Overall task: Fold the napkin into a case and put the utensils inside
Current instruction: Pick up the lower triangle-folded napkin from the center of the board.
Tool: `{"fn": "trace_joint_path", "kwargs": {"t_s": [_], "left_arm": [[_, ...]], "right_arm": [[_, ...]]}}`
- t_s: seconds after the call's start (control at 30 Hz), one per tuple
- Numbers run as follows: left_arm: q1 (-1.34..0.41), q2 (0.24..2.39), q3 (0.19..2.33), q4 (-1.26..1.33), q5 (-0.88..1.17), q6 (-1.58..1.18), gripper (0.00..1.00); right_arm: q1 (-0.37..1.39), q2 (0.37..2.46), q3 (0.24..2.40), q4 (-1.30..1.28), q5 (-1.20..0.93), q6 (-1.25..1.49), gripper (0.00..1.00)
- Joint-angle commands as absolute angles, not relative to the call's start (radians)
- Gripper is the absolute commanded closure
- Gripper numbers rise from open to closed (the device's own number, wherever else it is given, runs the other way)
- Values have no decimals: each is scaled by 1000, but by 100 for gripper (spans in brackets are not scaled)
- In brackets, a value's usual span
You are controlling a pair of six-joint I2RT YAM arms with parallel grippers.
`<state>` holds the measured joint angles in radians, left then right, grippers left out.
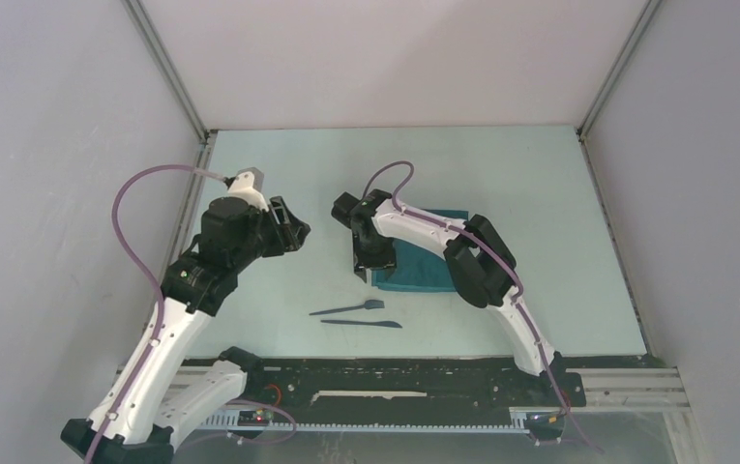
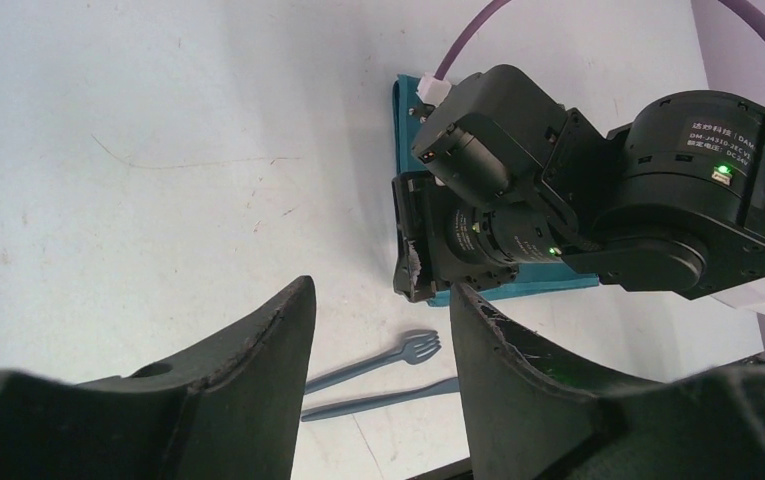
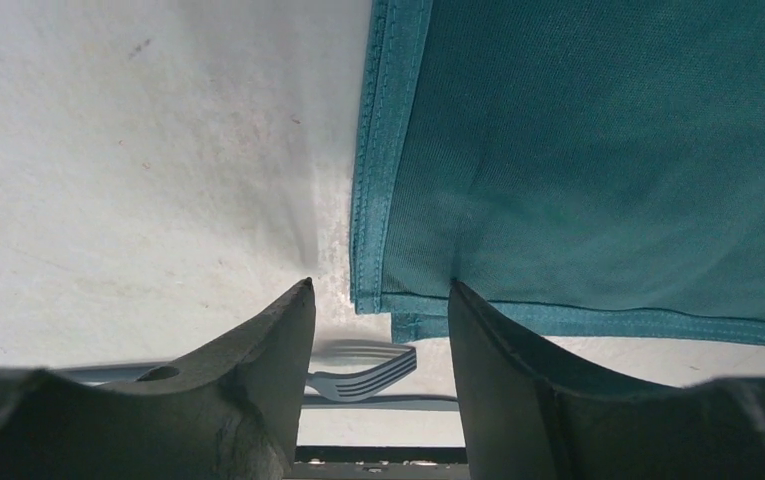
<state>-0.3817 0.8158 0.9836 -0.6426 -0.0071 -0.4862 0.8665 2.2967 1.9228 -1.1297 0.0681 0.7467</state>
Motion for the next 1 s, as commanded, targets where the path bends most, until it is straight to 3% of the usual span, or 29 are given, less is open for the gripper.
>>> {"fn": "trace_joint_path", "kwargs": {"t_s": [0.0,0.23,0.5,0.63,0.8,0.97], "left_arm": [[-388,822,988,-632,-25,-459,41],[-388,831,992,-631,-28,-463,41],[-388,842,997,-627,-28,-470,41],[-387,845,984,-618,-28,-478,41],[-380,858,965,-600,-15,-494,41],[-332,917,910,-517,143,-557,37]], "right_arm": [[852,2297,1877,-1085,51,745,41],[836,2298,1769,-1013,53,742,44],[841,2329,1766,-1042,154,746,57],[852,2323,1772,-1048,208,747,73],[853,2253,1750,-970,205,702,100],[824,2099,1638,-793,132,664,100]]}}
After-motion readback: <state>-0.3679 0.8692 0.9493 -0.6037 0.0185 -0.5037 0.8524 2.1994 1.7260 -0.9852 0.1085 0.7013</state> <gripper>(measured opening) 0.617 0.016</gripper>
